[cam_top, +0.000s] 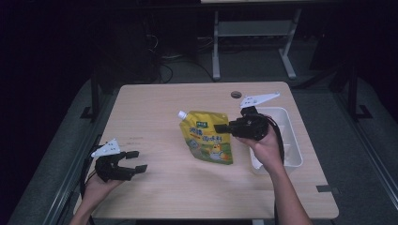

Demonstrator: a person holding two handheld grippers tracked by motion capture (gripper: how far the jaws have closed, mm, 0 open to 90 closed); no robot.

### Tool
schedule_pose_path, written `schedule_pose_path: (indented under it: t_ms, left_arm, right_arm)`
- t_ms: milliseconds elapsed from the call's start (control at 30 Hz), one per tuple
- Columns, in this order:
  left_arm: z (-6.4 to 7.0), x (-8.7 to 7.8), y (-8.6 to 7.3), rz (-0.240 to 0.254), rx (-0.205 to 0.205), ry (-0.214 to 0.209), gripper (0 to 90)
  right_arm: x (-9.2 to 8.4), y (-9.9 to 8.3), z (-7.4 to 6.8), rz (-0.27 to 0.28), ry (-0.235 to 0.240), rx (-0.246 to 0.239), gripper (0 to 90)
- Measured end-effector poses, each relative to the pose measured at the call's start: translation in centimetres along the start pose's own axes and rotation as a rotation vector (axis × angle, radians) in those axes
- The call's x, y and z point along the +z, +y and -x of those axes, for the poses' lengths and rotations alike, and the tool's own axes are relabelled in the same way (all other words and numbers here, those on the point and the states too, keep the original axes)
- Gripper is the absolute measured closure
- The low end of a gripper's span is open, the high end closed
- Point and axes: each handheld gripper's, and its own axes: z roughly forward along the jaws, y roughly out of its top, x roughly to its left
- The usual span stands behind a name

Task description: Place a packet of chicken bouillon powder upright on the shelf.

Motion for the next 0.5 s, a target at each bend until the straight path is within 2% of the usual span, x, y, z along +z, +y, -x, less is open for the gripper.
schedule_pose_path:
  t_ms: [500]
  left_arm:
    - [-0.1, -0.3, -0.1, 0.039, -0.018, 0.001, 28.0]
  right_arm:
    - [-3.1, -0.1, 0.2, 0.039, -0.028, 0.009, 89.7]
